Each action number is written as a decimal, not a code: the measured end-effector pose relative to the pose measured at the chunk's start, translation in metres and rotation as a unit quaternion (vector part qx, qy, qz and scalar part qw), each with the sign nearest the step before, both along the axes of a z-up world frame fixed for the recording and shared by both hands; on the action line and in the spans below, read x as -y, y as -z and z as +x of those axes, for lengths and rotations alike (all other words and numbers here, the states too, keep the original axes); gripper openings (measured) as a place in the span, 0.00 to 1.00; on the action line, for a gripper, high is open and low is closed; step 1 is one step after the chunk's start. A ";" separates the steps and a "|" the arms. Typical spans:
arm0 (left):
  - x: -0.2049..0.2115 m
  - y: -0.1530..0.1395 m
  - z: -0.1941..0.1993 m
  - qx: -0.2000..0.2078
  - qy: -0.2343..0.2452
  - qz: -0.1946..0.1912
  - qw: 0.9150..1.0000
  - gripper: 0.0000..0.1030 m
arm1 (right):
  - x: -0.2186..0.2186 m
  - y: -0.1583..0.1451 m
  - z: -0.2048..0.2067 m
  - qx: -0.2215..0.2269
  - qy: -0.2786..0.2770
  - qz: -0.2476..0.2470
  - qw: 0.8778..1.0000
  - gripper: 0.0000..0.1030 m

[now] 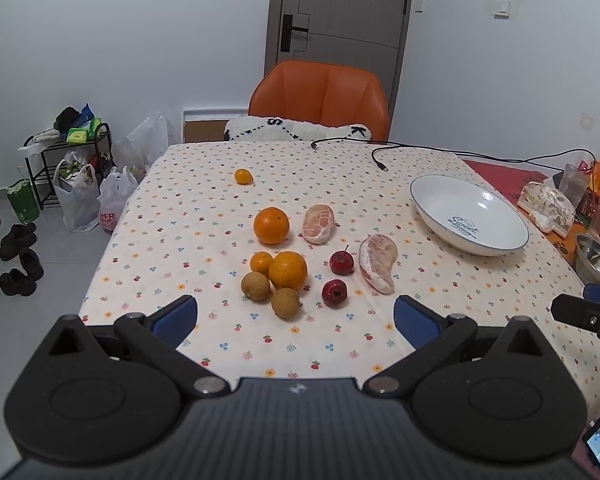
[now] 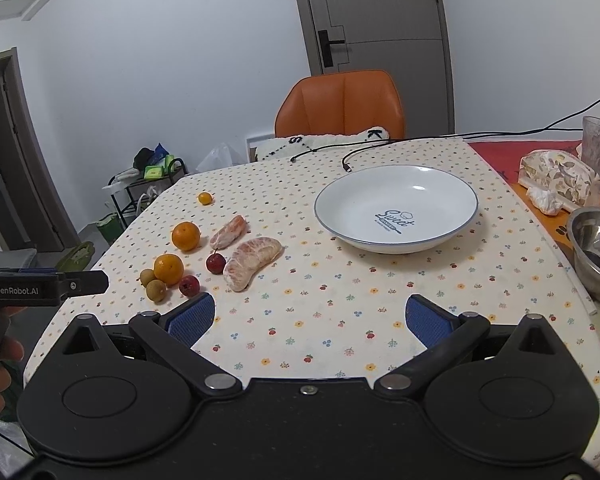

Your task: Organize fruits

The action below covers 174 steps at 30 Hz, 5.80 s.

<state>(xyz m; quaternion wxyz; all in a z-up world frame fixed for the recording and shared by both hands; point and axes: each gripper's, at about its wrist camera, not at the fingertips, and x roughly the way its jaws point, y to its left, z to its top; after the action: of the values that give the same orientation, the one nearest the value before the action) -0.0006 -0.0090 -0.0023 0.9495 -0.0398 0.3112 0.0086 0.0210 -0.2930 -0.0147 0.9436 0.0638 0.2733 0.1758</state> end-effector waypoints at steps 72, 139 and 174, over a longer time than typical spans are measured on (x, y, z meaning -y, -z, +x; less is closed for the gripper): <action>-0.014 0.042 0.033 0.008 -0.004 -0.061 0.998 0.87 | -0.023 0.023 0.060 -0.019 -0.041 0.048 0.998 0.99; -0.026 0.065 0.058 0.009 -0.016 -0.081 0.997 0.24 | -0.096 0.060 0.116 -0.047 -0.074 -0.015 0.996 0.41; 0.055 0.036 0.091 0.032 0.065 -0.051 0.996 0.24 | 0.008 0.025 0.099 0.012 -0.019 0.067 0.997 0.34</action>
<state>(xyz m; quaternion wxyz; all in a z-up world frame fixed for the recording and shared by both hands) 0.0905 -0.0636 -0.0382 0.9541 -0.0684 0.2831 -0.0705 0.1198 -0.3008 -0.0398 0.9370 0.1200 0.2503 0.2123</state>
